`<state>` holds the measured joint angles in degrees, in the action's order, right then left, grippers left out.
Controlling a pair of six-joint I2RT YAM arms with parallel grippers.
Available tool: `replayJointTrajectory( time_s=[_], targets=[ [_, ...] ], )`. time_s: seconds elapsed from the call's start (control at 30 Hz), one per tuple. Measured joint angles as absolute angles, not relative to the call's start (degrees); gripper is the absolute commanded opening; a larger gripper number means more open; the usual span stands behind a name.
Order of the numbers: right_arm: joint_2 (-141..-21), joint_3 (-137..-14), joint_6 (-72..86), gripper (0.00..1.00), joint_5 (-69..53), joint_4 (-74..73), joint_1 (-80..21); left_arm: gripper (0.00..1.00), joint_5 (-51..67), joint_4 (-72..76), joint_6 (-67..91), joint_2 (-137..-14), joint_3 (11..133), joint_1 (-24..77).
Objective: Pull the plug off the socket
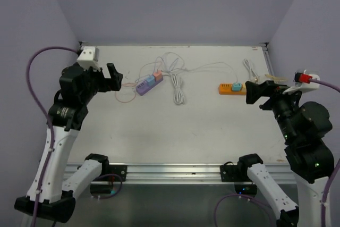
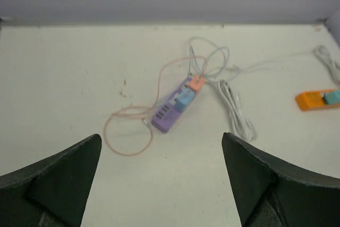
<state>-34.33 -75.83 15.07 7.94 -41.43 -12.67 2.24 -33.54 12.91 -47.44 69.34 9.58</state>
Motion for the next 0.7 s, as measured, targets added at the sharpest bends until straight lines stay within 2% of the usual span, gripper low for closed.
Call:
replayJointTrajectory(
  time_s=[0.3,0.7],
  targets=[
    [-35.31,-67.26,17.56,0.99,3.07,-41.15,-12.67,0.98,6.48,-30.41,12.97,-65.87,55.79,9.72],
    [-35.94,-62.17,18.83,0.99,-2.57,-40.16,-12.67,0.95,5.26,-15.42,16.32,-85.76,53.3,17.06]
  ],
)
